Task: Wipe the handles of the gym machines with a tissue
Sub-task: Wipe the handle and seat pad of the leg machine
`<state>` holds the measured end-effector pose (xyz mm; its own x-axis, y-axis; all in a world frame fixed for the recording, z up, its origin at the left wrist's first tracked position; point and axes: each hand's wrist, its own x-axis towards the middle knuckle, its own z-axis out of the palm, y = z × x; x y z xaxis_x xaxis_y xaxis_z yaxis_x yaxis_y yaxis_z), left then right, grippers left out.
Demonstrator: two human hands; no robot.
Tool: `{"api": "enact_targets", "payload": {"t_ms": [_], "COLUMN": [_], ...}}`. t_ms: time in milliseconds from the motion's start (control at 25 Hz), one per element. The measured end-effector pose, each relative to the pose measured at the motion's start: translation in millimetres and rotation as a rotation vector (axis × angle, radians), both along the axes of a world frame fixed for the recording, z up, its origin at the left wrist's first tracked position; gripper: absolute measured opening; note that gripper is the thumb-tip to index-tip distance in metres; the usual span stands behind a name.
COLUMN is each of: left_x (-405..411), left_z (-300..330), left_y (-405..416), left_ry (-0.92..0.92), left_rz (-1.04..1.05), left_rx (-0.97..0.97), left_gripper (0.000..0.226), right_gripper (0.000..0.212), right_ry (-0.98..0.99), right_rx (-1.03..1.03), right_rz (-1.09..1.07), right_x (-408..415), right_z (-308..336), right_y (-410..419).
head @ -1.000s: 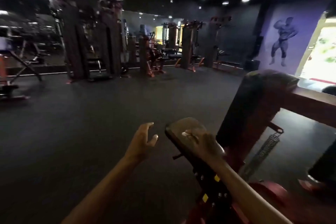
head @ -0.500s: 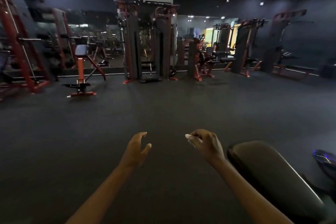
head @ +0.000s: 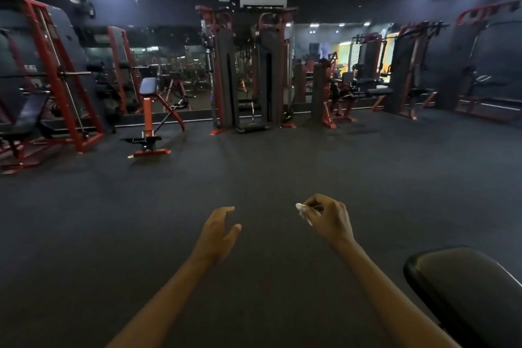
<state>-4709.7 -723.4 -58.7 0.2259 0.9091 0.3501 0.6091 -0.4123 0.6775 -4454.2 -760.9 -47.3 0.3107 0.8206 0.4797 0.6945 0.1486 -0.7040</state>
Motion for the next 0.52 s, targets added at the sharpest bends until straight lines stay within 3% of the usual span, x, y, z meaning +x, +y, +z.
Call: {"api": "enact_targets", "payload": {"t_ms": [280,520], "left_x": [48.9,144.4], "left_z": [-2.1,1.6], "left_y": [88.2,233.3], "left_ry": [-0.022,-0.019], "left_rz": [-0.058,-0.214], "left_rx": [-0.015,0.004], "left_gripper": [0.044,0.044], "right_gripper": [0.021,0.021], "right_ry": [0.007,0.027], "right_rx": [-0.010,0.031], "right_rz": [-0.028,-0.117], "right_x": [27.1,96.4], "right_z": [3.8,2.3], "right_y": [83.4,199.9]}}
